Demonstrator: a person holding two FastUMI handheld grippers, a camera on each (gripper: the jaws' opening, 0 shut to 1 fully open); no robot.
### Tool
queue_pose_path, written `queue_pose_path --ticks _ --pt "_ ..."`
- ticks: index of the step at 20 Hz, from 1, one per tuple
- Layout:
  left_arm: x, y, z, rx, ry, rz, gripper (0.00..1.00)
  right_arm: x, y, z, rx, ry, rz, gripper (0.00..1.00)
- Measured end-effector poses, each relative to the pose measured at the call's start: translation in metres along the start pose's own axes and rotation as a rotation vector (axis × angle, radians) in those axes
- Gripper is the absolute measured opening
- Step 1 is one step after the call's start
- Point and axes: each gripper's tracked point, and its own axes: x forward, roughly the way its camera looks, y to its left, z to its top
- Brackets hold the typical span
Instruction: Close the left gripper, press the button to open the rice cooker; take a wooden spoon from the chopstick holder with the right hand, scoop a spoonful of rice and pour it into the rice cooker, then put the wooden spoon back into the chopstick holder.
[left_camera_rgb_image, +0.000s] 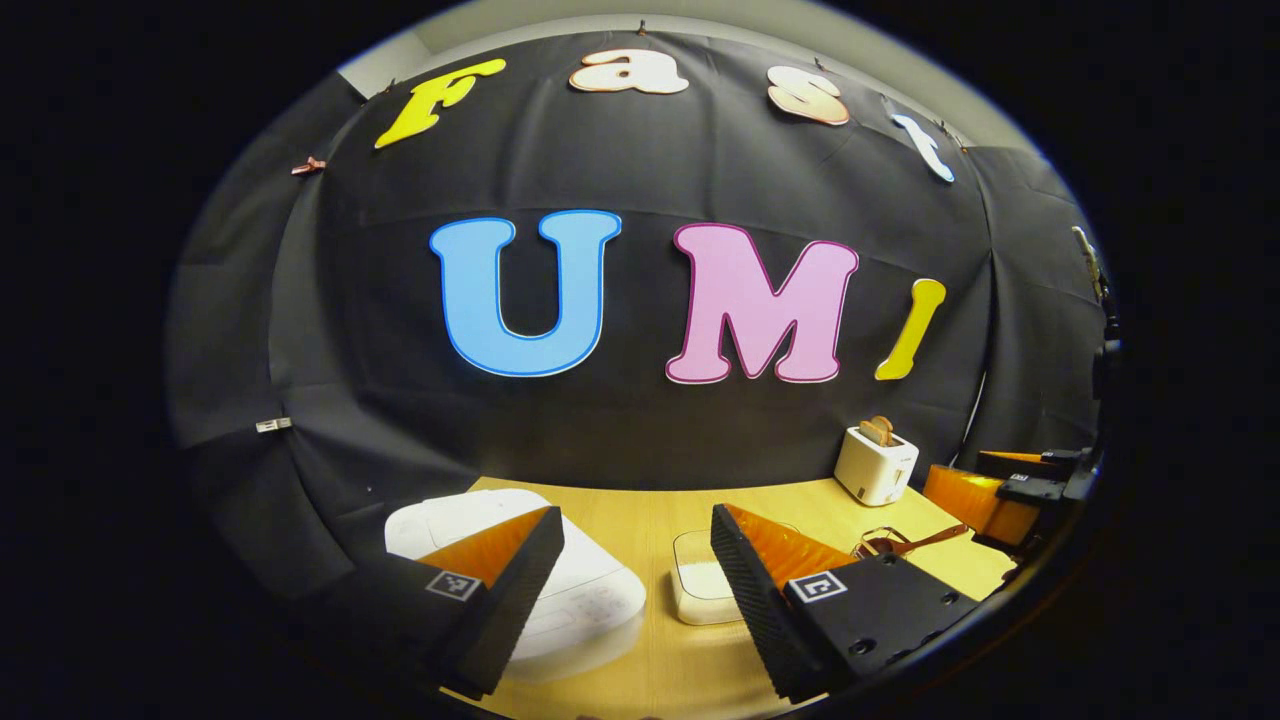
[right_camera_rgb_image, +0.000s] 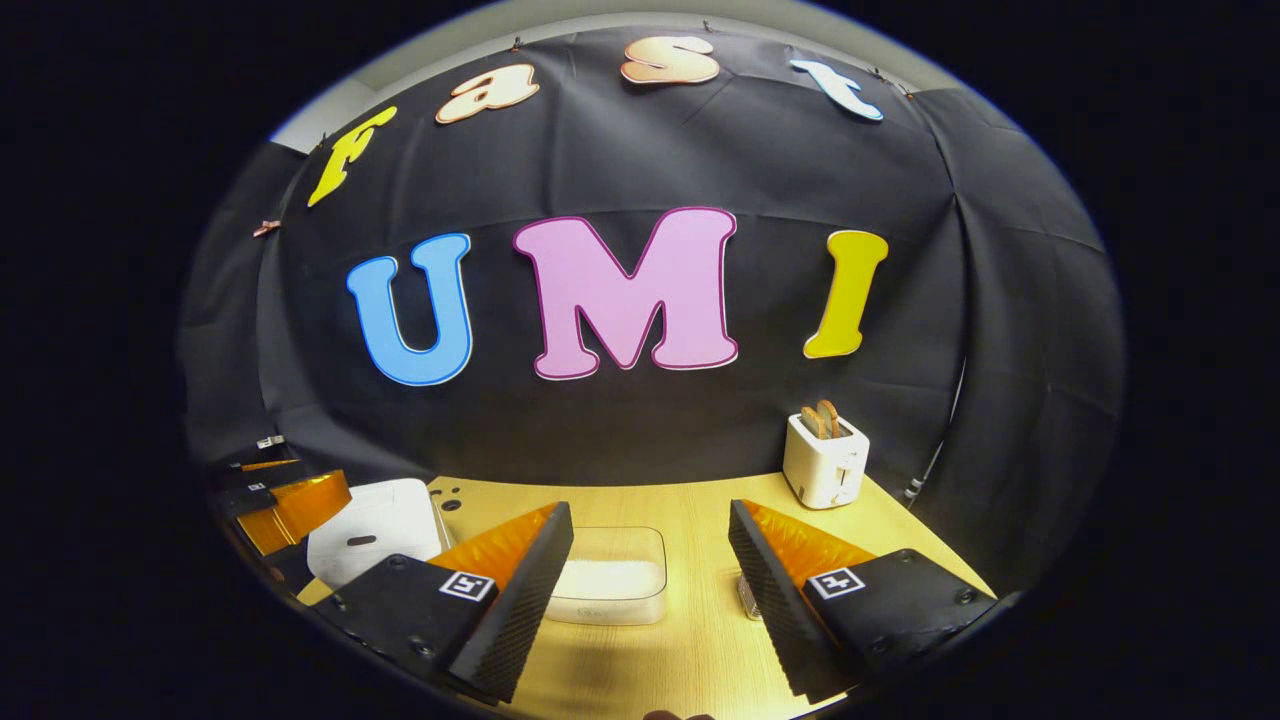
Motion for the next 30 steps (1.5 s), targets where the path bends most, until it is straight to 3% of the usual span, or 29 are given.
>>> queue_pose_path --ticks 14,16,17,19,20,22,23,24,25,30 --pt "0.010 0.032 -0.004 -0.029 0.028 0.030 0.95 0.000 -0.006 -0.012 0.011 0.042 -0.005 0.98" --pt "0.014 0.047 0.000 -0.019 0.019 0.060 0.80 0.000 -0.005 -0.012 0.006 0.044 -0.003 0.98" --pt "0.014 0.053 0.000 -0.009 0.021 0.070 0.67 0.001 -0.004 -0.013 0.004 0.044 -0.004 0.98" --pt "0.017 0.063 -0.002 -0.007 0.038 0.079 0.55 0.001 -0.003 -0.013 0.003 0.045 -0.003 0.98" --pt "0.017 0.067 -0.002 -0.015 0.047 0.081 0.37 0.002 -0.002 -0.014 0.005 0.048 -0.002 0.98" --pt "0.021 0.084 -0.006 -0.026 0.058 0.133 0.24 0.002 -0.001 -0.015 0.008 0.054 -0.001 0.98" --pt "0.023 0.092 -0.012 -0.034 0.074 0.153 0.11 0.002 0.000 -0.016 0.008 0.055 -0.001 0.98" --pt "0.023 0.090 -0.019 -0.057 0.101 0.135 0.06 0.003 -0.001 -0.016 0.005 0.055 -0.004 0.98" --pt "0.025 0.089 -0.026 -0.092 0.134 0.108 0.05 0.002 -0.002 -0.016 0.000 0.054 -0.008 0.98" --pt "0.045 0.113 -0.078 -0.152 0.317 0.119 0.05 0.002 -0.010 -0.023 0.001 0.074 -0.039 0.98"
